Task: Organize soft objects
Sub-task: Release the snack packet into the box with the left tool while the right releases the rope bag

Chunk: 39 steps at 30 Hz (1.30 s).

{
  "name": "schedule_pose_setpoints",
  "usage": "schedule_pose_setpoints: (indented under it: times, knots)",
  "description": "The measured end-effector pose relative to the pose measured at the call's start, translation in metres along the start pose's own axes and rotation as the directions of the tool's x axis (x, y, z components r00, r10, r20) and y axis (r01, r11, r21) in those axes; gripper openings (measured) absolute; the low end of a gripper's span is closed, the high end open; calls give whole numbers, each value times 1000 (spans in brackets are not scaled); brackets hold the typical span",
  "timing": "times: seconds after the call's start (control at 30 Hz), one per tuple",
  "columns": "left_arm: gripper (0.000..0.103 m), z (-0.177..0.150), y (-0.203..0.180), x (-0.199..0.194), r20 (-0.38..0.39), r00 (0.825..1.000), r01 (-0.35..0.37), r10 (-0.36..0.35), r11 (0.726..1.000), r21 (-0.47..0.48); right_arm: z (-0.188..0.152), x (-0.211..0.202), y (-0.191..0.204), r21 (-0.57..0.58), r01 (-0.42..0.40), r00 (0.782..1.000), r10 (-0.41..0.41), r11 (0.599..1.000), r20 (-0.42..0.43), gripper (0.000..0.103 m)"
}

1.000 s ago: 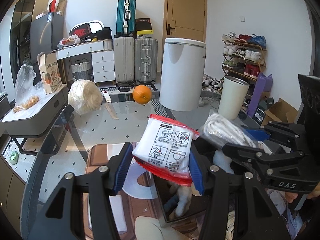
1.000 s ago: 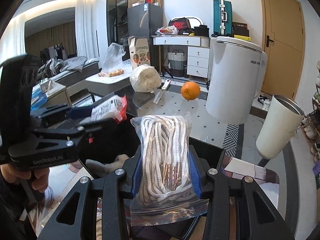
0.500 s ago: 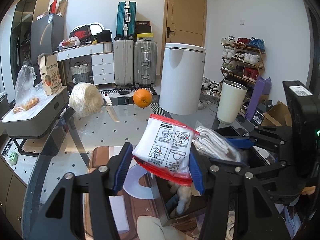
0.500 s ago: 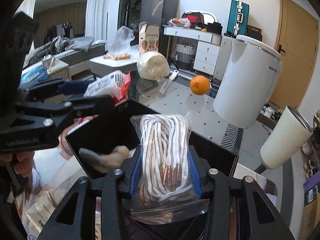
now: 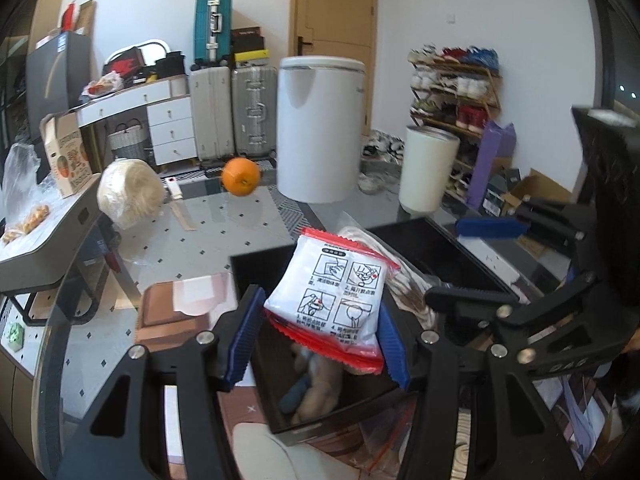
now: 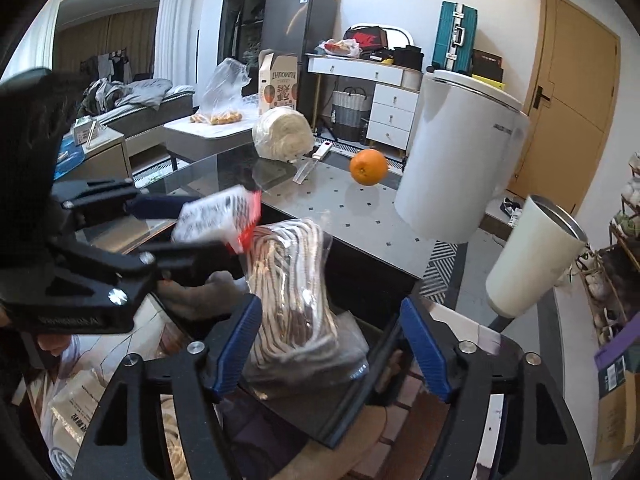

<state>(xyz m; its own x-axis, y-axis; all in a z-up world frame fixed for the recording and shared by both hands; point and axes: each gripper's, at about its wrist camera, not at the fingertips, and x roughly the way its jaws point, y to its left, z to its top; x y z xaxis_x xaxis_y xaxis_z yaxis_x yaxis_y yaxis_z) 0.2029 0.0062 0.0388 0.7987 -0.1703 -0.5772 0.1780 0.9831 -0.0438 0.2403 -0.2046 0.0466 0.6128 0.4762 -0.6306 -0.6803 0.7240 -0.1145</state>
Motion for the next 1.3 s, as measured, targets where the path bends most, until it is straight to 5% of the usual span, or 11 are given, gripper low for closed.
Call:
schedule_pose_setpoints:
  times: [0.27, 0.6, 0.7, 1.3]
  knots:
    - [64, 0, -10, 9, -58, 998, 31, -29, 999, 19, -6, -22, -8, 31, 13, 1000, -14, 999, 22, 85]
    - [102, -4, -15, -18, -10, 1000, 14, -14, 1000, 3, -17, -53, -4, 94, -5, 999, 0, 996, 53, 94]
    - [103, -9, -13, -27, 3, 1000, -1, 1, 1000, 0, -24, -62, 0, 142, -32, 998, 23, 989, 65, 102]
    - [103, -60, -1, -81, -27, 997, -72, 71, 997, -42, -79, -92, 17, 287, -58, 998, 66, 956, -20, 103]
